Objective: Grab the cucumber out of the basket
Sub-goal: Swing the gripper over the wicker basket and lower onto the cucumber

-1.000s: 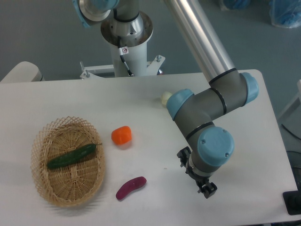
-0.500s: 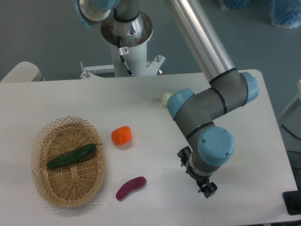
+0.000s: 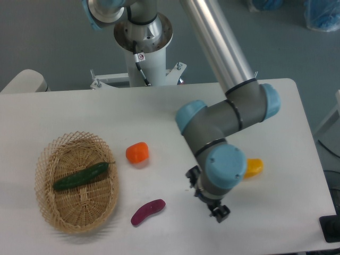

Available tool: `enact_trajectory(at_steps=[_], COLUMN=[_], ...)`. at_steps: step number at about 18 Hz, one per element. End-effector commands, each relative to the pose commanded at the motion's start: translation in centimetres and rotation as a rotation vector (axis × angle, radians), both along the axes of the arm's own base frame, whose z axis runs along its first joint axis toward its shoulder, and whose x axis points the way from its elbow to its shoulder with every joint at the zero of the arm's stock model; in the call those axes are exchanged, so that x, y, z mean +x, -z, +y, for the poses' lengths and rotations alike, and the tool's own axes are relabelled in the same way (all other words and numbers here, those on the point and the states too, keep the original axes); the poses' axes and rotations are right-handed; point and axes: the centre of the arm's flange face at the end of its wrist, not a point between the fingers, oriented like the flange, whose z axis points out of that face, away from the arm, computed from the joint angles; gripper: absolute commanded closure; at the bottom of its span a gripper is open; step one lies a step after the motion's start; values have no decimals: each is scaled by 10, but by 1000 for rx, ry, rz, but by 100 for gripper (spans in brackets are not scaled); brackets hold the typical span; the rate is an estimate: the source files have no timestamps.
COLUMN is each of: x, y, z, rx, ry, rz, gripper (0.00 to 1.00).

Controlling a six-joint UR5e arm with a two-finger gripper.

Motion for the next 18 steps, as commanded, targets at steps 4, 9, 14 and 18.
enact_trajectory(at_steps=[4,9,14,18], x=[58,136,231,284], y=[-2,-9,-11,15], z=[5,13,29,36], rx=[-5,4,-16,38], ry=[-16,-28,-28,-20], rz=[-44,-102,-125,-84], gripper=[0,0,0,0])
